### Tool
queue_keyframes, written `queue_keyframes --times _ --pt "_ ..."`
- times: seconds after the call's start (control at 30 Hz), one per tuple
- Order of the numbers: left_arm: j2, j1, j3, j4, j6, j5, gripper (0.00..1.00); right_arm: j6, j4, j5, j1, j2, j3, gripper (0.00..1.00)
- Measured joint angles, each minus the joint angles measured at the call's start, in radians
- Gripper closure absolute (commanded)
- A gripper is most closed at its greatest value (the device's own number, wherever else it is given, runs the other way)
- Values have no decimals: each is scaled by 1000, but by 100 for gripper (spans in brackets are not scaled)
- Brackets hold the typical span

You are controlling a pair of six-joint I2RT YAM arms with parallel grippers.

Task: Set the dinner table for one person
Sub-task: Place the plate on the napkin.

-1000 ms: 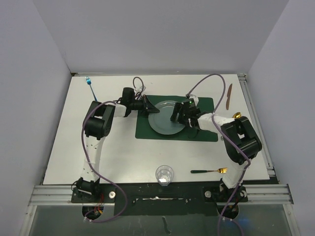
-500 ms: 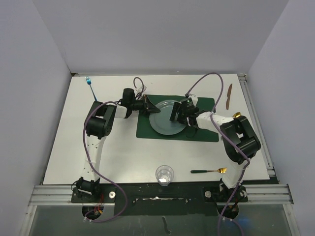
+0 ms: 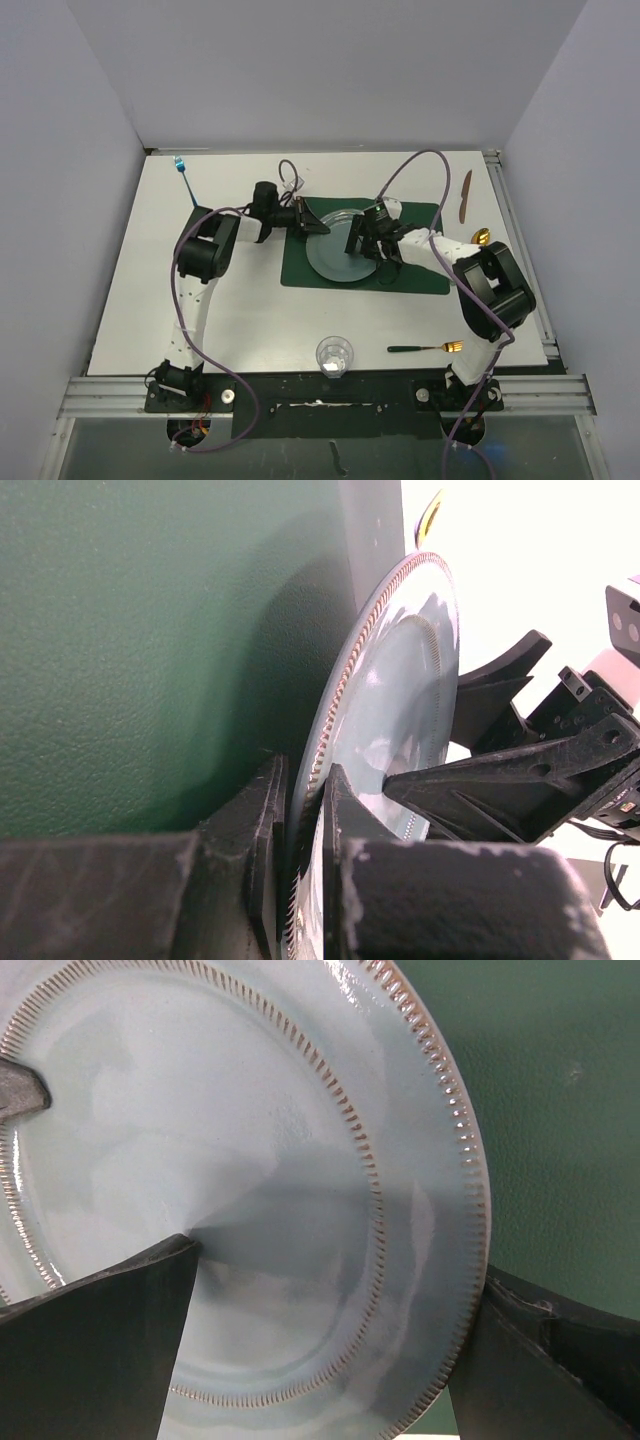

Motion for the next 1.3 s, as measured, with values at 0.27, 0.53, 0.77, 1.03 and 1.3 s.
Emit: queue_keyframes --times 0.27,0.53,0.77,1.03,1.3 --pt "13 -11 -7 56 -34 9 100 -19 -113 66 16 0 51 7" --pt "13 -64 -10 58 -51 -18 100 -114 -246 157 26 -2 58 5" --pt "13 -94 -10 67 -65 -38 100 -169 -288 186 27 -15 58 5" --pt "13 -131 -12 60 -76 -43 89 -190 -252 159 27 -45 62 5" --pt "-28 -137 34 -179 68 -102 84 -202 -246 156 20 -76 79 9"
